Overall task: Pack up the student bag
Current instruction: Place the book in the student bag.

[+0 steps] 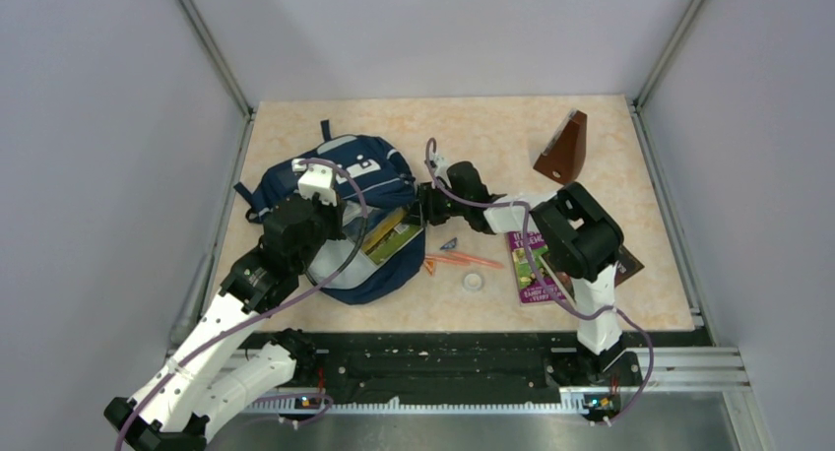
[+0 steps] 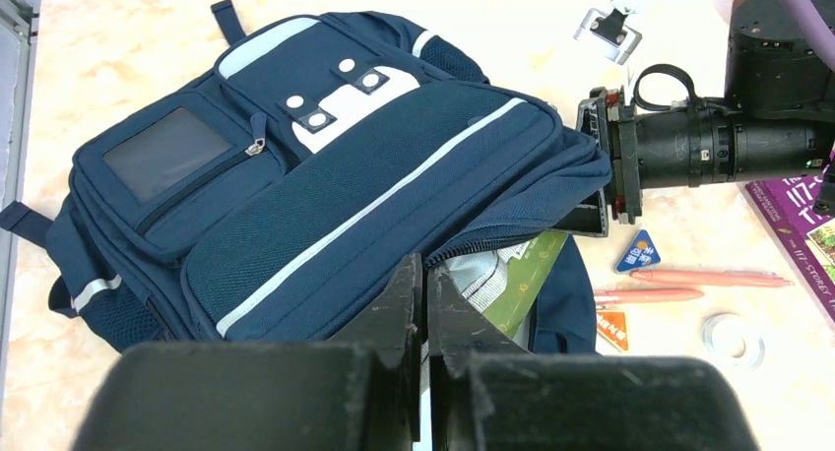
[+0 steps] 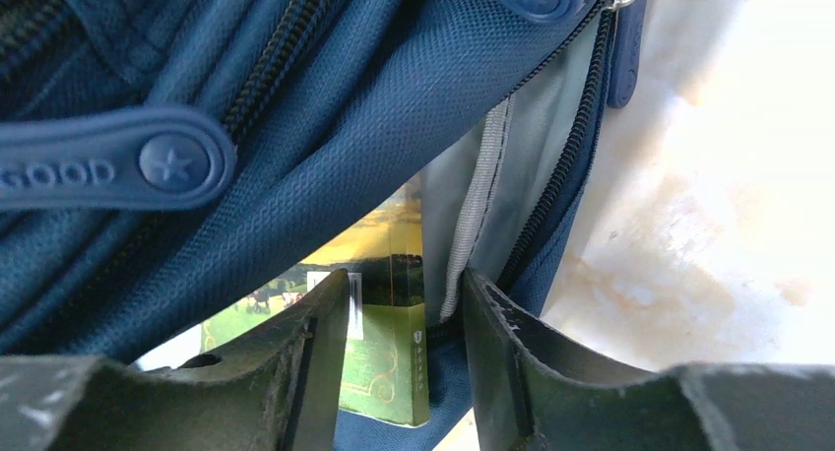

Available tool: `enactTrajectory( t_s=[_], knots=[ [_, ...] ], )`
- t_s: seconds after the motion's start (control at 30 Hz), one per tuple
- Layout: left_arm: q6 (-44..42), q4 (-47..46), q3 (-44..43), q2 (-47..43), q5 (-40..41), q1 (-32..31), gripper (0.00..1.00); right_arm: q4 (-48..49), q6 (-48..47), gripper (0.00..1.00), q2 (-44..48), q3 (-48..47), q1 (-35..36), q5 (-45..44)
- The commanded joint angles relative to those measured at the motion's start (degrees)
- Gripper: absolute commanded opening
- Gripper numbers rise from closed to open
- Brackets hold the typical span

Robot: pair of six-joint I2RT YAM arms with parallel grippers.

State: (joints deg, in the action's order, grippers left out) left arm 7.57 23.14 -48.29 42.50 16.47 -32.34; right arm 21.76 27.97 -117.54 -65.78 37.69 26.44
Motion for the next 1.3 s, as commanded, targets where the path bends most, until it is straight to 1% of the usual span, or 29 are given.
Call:
enactTrajectory(
  t_s=[0.0,0.13,0.27,0.43,0.53,0.67,0.73,0.9,1.03,1.13,1.27],
  knots=[
    [0.5,-6.5,-0.9,-0.8,-0.2,0.1,0.00,-0.2,7.9,0.43,-0.9,-1.5,0.8,6.2],
    [0.5,-6.5,-0.9,-0.8,-0.2,0.0,0.00,3.5,13.3,0.36,-0.9,-0.6,0.8,8.7],
    [0.5,-6.6,-0.8,-0.9,-0.2,0.0,0.00,8.4,17.5,0.32,-0.2,1.5,0.9,10.1],
    [0.5,-6.5,-0.8,-0.8,-0.3,0.0,0.00,10.6,18.1,0.30,2.0,3.0,1.6,10.3],
    [0.5,-6.5,-0.8,-0.8,-0.2,0.0,0.00,9.1,15.3,0.30,3.3,3.1,2.9,8.2],
    [0.5,-6.5,-0.8,-0.8,-0.2,0.1,0.00,2.7,11.1,0.35,4.7,2.2,5.2,2.2],
    [0.5,-6.5,-0.8,-0.9,-0.1,0.0,0.00,2.1,10.7,0.38,5.9,3.1,6.3,-0.2],
    [0.6,-6.5,-0.8,-0.8,-0.2,0.0,0.00,7.8,9.9,0.39,9.1,7.3,9.0,-4.5],
    [0.6,-6.5,-0.8,-0.6,-0.2,0.1,0.00,11.9,9.2,0.41,10.3,8.3,10.1,-5.9],
    [0.5,-6.4,-0.8,-0.6,-0.1,0.1,0.00,9.4,9.5,0.46,11.6,7.7,10.5,-9.0],
    [0.5,-6.5,-0.8,-0.6,-0.1,0.1,0.00,3.8,5.9,0.54,15.1,8.1,12.7,-15.8]
  ],
)
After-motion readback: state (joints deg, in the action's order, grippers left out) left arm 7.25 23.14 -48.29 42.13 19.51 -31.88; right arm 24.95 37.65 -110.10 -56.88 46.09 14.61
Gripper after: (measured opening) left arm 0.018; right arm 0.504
